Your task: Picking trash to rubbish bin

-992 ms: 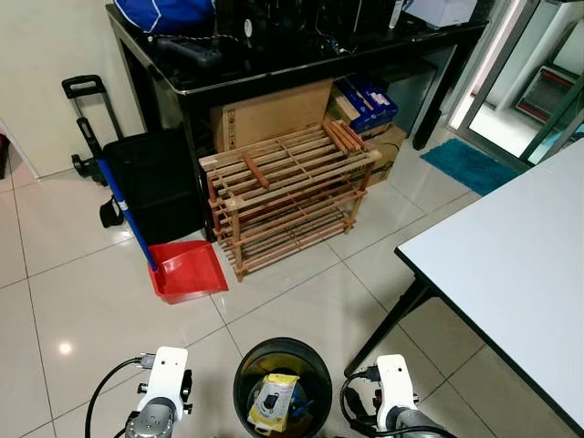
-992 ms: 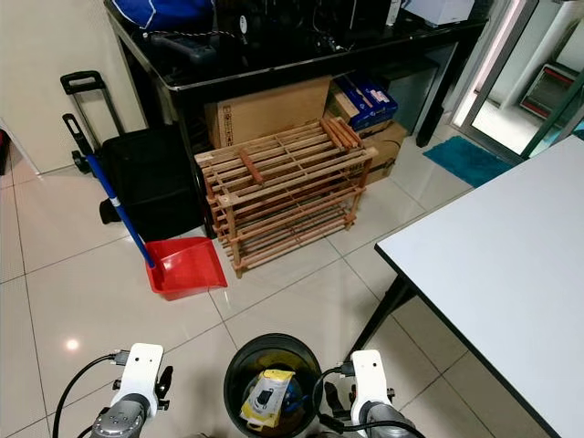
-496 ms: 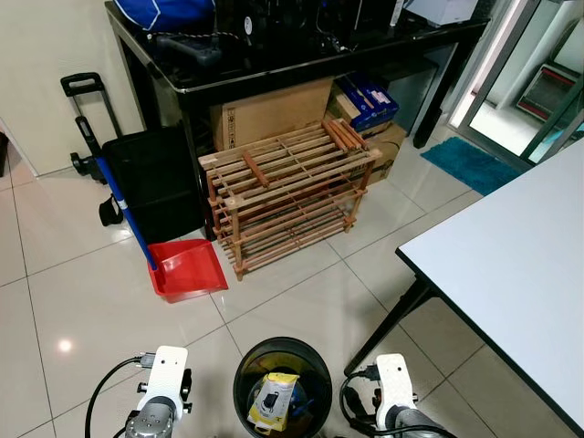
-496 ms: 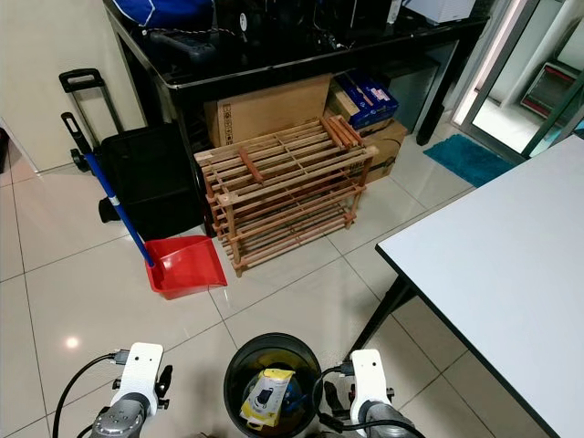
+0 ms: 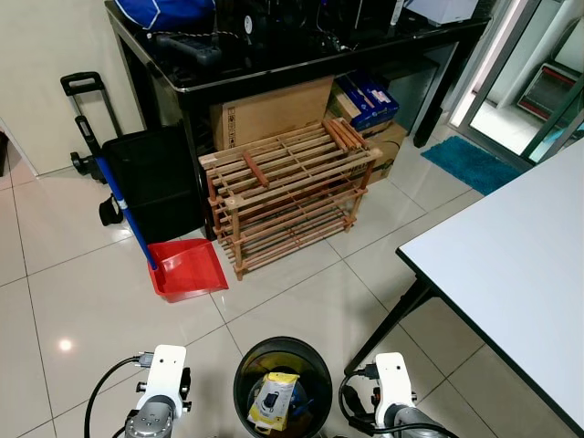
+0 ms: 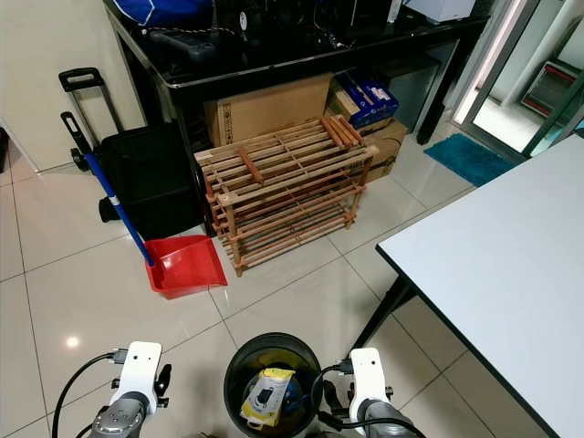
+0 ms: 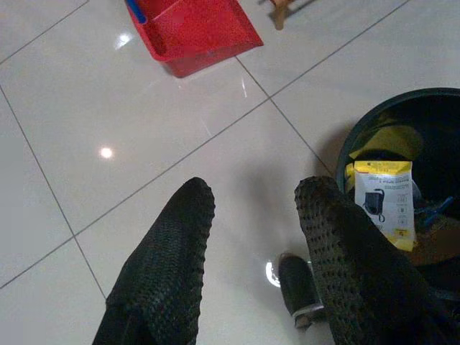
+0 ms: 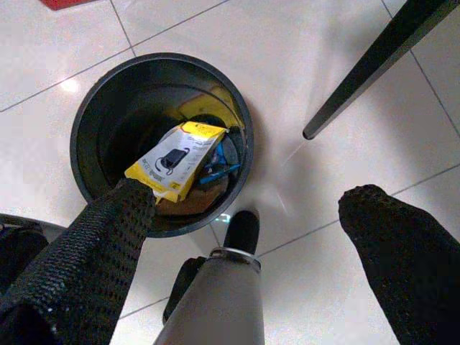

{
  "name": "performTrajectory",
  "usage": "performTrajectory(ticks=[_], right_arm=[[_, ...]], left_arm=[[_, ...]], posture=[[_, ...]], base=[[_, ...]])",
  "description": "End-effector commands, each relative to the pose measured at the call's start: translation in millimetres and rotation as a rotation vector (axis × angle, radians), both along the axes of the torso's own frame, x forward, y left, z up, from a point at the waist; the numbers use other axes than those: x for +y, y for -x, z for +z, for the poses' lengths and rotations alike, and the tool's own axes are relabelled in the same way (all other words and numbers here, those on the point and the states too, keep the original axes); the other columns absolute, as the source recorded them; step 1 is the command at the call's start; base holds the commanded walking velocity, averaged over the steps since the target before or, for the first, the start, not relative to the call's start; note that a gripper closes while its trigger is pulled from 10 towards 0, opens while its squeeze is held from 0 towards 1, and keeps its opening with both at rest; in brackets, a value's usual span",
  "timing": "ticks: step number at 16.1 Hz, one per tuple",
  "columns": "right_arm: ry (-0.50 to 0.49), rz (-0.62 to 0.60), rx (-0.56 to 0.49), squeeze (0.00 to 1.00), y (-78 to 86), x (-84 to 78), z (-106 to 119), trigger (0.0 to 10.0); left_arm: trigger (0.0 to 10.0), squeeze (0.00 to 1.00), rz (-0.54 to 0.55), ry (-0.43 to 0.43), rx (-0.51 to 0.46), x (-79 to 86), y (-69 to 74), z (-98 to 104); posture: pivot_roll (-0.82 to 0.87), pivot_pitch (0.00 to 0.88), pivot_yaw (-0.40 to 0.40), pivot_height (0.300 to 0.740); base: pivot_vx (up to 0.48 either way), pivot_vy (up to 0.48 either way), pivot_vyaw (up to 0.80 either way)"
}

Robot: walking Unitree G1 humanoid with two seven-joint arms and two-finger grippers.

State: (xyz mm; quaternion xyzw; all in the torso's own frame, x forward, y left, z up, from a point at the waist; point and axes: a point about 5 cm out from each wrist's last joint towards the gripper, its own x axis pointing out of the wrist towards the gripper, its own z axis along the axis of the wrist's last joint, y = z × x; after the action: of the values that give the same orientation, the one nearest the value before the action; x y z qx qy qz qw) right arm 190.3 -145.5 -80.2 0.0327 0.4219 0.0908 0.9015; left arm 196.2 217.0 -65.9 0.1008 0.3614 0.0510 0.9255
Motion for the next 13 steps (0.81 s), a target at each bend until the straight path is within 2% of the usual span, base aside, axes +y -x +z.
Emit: performTrajectory(ticks=[1,13], right_arm=[[-0.001,-0.015,0.009,0.0,0.6,-3.4,-0.5,10.0],[-0.008,-0.015,0.016,0.0,1.5,-2.9,-1.0,10.0]], left_arm=[[10.0,0.0,0.021,0.003,-0.004,-1.6,-0.3,-0.3],[10.0,0.0,0.039,0.016,-0.007,-2.3,0.5,-0.8]], posture=[[-0.01,0.089,-0.066,0.74],[-0.01,0.088,-0.067,0.74]], base=[[0.0,0.0,0.0],[0.0,0.0,0.0]])
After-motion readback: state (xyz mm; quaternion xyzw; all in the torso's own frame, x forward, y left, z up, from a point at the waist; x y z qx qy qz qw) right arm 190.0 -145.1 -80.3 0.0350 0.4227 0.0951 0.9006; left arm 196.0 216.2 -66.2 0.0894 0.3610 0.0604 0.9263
